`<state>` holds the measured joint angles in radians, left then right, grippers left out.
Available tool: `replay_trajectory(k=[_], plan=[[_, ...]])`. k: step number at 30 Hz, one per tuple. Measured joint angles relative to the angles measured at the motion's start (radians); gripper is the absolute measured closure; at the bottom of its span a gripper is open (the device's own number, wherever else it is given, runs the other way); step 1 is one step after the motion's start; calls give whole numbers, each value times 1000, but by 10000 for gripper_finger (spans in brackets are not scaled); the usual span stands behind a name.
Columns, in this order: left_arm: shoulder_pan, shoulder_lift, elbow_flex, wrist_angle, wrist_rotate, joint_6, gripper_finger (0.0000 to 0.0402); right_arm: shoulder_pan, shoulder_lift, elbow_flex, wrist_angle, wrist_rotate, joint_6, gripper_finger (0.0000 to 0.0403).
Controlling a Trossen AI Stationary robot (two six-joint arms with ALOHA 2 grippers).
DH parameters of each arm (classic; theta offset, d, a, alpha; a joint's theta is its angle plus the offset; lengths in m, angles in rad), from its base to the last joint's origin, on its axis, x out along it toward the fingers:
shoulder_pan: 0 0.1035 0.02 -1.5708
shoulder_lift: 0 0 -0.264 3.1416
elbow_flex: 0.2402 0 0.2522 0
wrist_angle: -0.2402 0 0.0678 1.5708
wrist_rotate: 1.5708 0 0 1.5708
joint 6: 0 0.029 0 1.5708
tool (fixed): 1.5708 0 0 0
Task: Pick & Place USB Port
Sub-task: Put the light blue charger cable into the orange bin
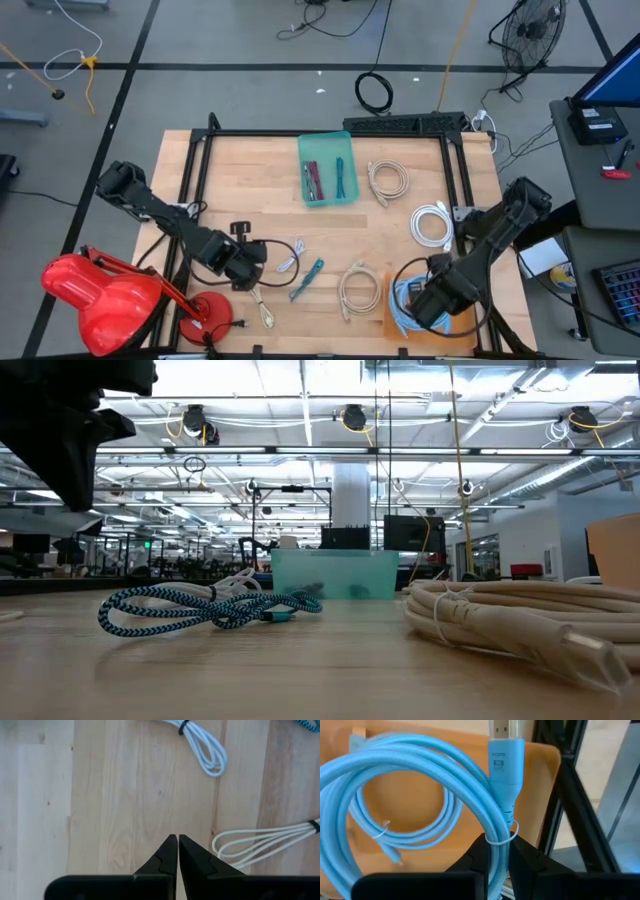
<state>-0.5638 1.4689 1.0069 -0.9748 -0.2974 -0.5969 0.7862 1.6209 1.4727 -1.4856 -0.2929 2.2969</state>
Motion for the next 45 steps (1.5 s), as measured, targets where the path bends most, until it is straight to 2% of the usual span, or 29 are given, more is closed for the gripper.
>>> replay_trajectory(k=[7,16,20,25,32,36,40,45], plan=[[-4,0,0,-19,9,-24,380,56,1,0,49,-26,14,370],[11,0,0,23,15,-42,380,106,1,0,-38,-43,14,370],[35,0,0,87,36,-45,380,85,0,-2,-72,13,-4,370],[75,0,0,157,63,-37,380,34,1,-2,-31,162,-64,365],[121,0,0,164,89,-54,380,29,1,-2,-36,157,-218,370],[131,0,0,163,98,-110,380,60,-7,-14,-56,131,-219,370],[131,0,0,163,98,-180,380,118,-61,-106,65,140,-47,370],[130,0,0,164,96,-234,380,160,-92,-262,268,92,-15,370]])
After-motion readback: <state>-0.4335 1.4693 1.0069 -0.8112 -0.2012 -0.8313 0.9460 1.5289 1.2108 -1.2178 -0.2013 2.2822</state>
